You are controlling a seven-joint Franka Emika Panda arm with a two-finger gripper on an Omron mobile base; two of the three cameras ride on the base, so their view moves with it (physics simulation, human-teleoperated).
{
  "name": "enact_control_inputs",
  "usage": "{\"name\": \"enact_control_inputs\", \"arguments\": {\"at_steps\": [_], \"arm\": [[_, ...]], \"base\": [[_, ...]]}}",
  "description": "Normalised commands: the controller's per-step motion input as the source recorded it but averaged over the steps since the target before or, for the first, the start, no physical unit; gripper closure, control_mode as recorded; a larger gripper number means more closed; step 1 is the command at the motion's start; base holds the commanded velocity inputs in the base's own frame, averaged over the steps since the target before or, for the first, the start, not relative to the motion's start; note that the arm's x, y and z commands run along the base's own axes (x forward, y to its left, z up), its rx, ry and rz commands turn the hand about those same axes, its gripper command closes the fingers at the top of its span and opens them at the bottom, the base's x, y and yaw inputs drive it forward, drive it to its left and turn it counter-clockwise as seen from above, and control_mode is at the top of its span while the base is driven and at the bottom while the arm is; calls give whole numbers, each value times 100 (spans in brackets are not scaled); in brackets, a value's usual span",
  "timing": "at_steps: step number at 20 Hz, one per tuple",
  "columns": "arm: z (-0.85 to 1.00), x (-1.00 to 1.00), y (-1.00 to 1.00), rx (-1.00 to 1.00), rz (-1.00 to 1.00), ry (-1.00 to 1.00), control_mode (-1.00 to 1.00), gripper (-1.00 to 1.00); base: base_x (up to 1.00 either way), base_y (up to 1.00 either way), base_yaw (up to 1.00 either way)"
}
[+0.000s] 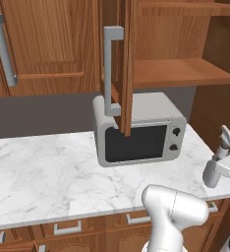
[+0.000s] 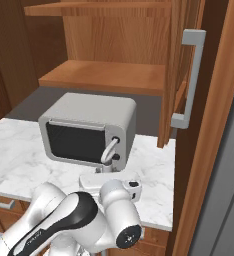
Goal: Move the cutting board and knife to the sink. Then move spray from the cabinet to the counter.
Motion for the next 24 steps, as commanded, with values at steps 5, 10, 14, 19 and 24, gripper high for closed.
{"name": "enact_control_inputs", "arguments": {"at_steps": [5, 10, 14, 19, 24], "arm": [[-13, 37, -17, 0, -2, -9, -100, 100], [-13, 18, -36, 0, 0, -8, -100, 100], [-10, 9, -44, 0, 0, -4, -100, 100], [-3, 17, -29, 0, 0, 0, -100, 100], [-17, 29, -5, 0, 0, 2, -100, 100]], "base": [[0, 0, 0], [0, 0, 0], [0, 0, 0], [0, 0, 0], [0, 0, 0]]}}
